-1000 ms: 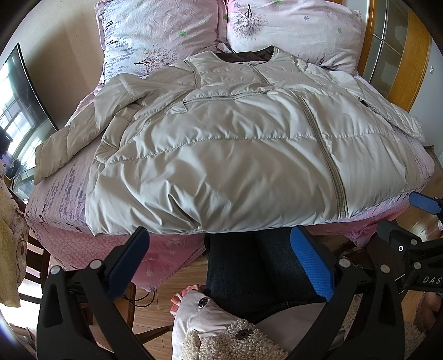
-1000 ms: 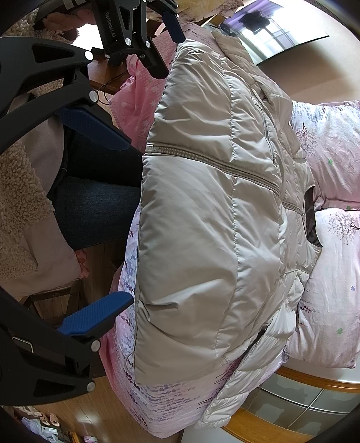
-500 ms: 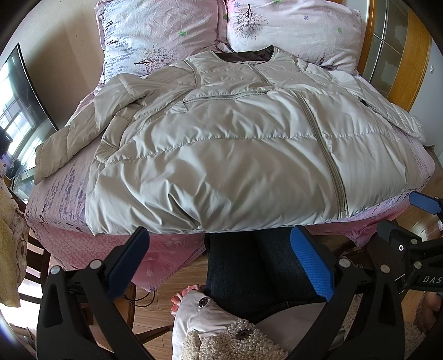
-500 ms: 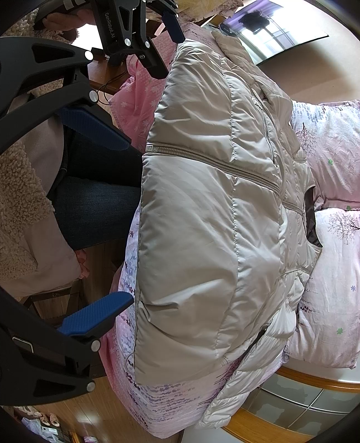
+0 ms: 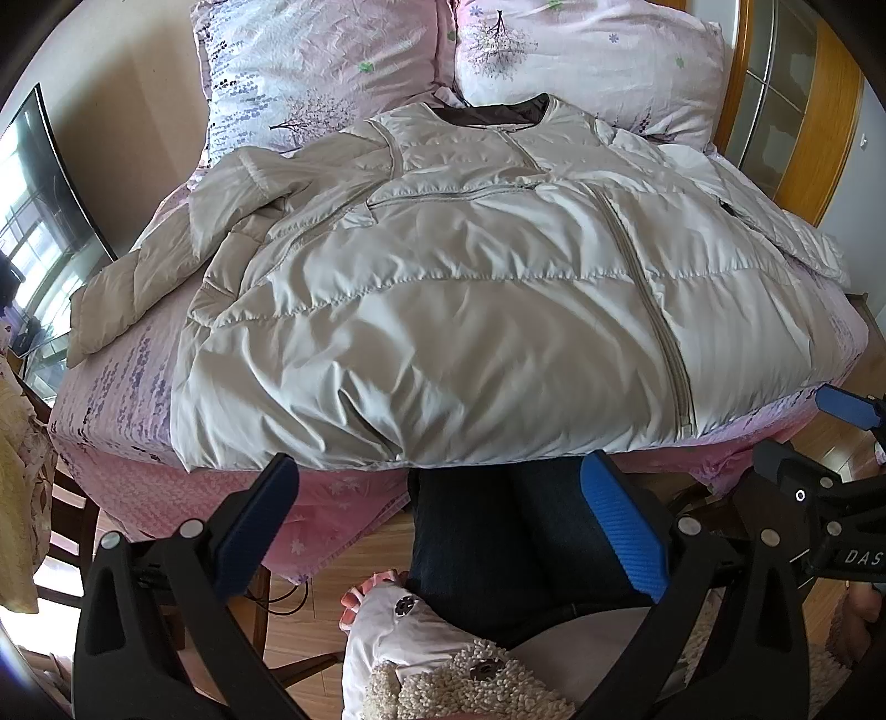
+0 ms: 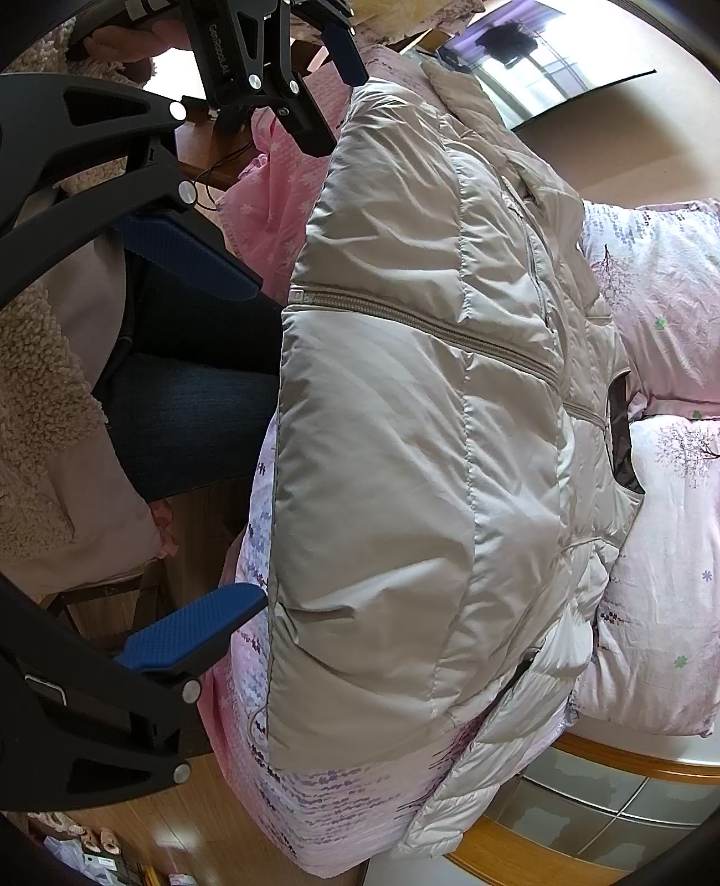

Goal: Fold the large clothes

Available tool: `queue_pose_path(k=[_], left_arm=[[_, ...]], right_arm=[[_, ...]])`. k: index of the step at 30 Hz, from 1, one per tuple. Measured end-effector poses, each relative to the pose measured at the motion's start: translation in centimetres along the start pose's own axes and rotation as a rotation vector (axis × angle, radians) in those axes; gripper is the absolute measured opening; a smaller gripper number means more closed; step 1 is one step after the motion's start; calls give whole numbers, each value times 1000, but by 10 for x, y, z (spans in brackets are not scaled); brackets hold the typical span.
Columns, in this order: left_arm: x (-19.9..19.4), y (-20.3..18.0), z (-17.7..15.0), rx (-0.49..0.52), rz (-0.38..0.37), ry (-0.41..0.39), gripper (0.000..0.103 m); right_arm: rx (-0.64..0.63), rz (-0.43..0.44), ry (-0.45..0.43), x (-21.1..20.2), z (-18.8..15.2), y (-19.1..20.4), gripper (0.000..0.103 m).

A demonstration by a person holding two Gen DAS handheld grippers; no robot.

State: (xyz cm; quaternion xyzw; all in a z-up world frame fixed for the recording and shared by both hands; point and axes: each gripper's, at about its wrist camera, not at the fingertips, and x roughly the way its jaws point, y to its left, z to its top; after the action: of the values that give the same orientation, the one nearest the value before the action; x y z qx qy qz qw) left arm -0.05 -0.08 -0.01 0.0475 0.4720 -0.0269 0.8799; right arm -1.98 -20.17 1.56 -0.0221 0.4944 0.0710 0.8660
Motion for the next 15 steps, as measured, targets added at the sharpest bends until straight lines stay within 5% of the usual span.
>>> queue_pose_path(k=[8,15], left_arm=[[1,-2,4,19,-63,0,101],[-2,22,21,-54,-82,-50,101]], right_arm=[[8,3,-46,-8,12,-10,102],[291,159,-279,-27,51,-108,102]])
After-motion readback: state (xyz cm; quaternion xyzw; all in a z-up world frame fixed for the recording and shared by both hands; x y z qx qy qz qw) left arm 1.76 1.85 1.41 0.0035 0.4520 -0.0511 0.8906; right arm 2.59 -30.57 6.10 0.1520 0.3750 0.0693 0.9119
